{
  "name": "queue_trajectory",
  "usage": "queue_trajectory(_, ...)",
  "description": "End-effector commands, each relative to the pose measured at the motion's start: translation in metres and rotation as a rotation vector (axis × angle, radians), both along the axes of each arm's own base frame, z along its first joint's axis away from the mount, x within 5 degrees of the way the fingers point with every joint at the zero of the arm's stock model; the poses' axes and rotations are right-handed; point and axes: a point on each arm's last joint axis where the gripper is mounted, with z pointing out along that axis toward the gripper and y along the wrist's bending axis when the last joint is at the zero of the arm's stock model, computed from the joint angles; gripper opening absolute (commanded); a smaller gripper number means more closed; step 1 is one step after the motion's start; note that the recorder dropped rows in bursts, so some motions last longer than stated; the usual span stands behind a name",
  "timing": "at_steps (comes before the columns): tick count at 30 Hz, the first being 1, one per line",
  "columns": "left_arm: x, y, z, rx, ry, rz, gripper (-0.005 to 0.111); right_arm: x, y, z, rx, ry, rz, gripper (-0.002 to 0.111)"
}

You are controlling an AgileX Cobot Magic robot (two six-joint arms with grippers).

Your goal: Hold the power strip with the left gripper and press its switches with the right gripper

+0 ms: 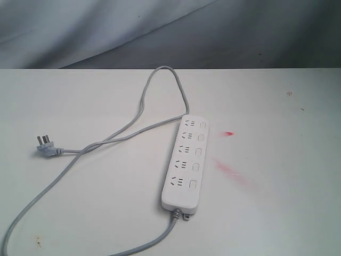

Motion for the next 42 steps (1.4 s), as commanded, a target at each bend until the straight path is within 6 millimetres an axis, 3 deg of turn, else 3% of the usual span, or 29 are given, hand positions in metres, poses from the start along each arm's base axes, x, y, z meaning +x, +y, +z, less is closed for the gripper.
queue_trajectory(1,0.0,0.0,-0.001,-0.017,0.001,0.006,0.0,0.0,0.0,-0.001,0.007,0.0,-0.008,0.0)
queue_trajectory(29,0.0,0.0,-0.001,-0.035,-0.003,0.007,0.0,0.0,-0.001,-0.001,0.007,0.0,-0.014,0.0)
queue_trajectory(37,0.0,0.0,-0.001,-0.033,-0.002,0.007,0.0,0.003,-0.013,-0.001,0.08,0.029,-0.245,0.0)
queue_trajectory(42,0.0,0.0,-0.001,-0.033,-0.002,0.007,0.0,0.003,-0.021,-0.002,0.007,0.016,-0.384,0.0)
